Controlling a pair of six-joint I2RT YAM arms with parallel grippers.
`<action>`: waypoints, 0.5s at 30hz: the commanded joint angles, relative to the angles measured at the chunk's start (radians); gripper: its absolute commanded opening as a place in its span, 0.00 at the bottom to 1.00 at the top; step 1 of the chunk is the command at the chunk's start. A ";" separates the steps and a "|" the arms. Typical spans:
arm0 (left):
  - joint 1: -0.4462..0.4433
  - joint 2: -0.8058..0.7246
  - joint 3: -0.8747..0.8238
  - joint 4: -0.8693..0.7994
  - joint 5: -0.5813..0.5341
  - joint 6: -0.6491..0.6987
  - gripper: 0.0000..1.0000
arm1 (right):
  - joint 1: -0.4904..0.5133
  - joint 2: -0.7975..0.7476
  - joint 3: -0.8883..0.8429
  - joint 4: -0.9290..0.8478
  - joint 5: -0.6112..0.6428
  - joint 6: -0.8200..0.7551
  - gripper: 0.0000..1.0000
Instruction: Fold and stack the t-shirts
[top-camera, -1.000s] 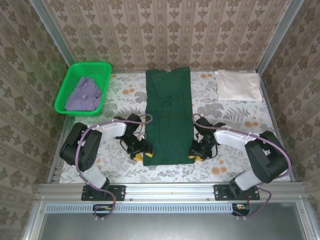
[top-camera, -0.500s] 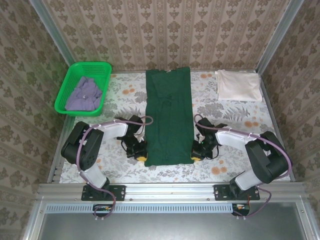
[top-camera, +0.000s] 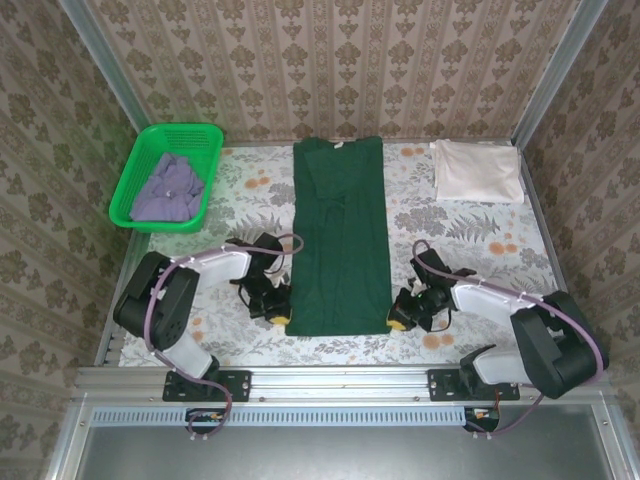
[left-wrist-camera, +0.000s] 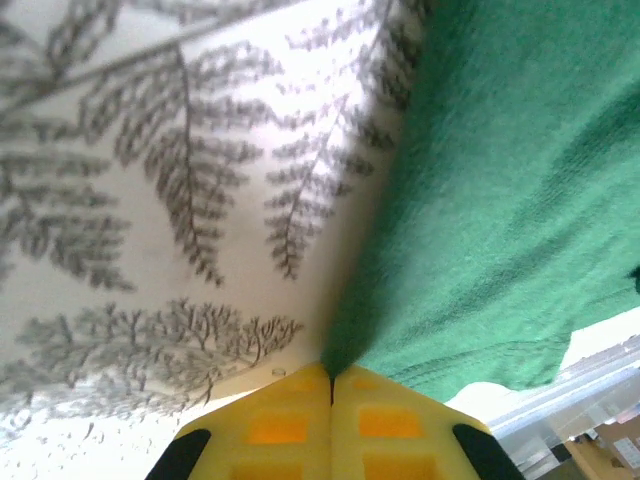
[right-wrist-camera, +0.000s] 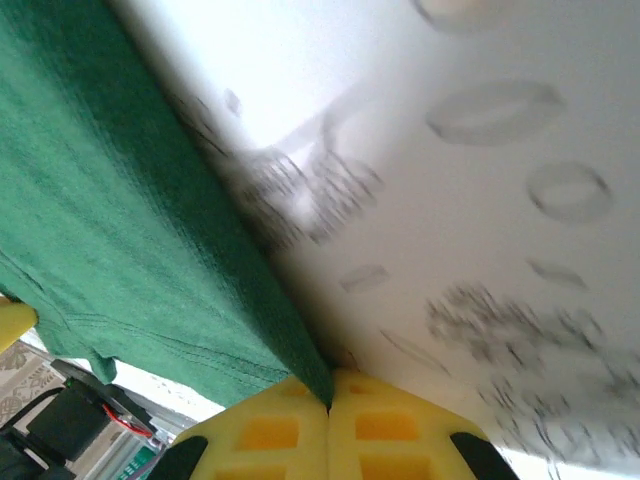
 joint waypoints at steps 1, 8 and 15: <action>0.007 -0.059 0.036 -0.054 0.021 0.013 0.00 | 0.001 -0.075 0.036 -0.141 0.001 0.067 0.00; 0.083 -0.016 0.304 -0.119 0.089 -0.011 0.00 | -0.099 -0.010 0.289 -0.133 0.048 0.094 0.00; 0.206 0.202 0.661 -0.118 0.152 -0.077 0.00 | -0.199 0.286 0.614 -0.117 0.050 0.119 0.00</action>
